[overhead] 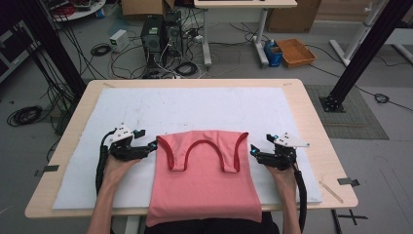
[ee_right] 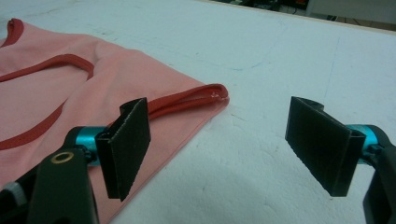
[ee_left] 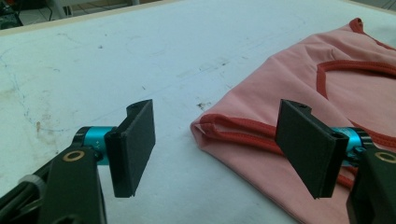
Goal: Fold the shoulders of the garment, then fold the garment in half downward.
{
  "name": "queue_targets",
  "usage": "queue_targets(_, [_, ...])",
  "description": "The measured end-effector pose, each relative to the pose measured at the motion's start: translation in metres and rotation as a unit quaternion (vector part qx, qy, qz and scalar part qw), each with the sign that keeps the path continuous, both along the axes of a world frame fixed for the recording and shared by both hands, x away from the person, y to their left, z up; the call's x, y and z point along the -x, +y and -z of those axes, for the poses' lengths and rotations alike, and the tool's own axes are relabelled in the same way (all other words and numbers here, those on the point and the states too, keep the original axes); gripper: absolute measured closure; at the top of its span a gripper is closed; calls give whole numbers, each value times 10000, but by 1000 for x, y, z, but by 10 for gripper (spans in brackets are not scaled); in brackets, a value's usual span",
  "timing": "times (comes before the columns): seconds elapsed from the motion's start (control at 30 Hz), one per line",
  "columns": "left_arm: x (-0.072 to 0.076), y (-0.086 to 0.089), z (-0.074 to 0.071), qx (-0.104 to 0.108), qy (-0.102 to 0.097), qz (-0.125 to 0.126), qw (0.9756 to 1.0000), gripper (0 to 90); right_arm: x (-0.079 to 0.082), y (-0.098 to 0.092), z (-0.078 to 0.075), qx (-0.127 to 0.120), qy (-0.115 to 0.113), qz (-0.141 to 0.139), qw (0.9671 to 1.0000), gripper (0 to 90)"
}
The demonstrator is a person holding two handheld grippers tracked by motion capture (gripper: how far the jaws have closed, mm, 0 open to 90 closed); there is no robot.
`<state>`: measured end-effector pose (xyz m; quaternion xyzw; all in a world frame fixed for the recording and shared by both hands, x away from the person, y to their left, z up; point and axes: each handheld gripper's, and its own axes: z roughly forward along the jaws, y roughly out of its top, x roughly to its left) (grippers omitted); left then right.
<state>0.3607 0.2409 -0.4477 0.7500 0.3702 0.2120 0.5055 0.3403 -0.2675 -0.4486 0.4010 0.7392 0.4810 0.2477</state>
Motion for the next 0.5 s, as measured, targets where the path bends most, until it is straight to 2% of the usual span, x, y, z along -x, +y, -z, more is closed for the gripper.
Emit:
queue_targets(0.23, [-1,0,1,12,19,-28,10000,289,1,0,0,-11,-43,18,10000,220])
queue_targets(0.43, [0,-2,1,-89,12,-42,10000,290,1,-1,0,-34,-24,37,10000,220])
queue_targets(0.5, [-1,-1,1,-21,41,-73,10000,290,1,-1,0,-24,-18,35,10000,220])
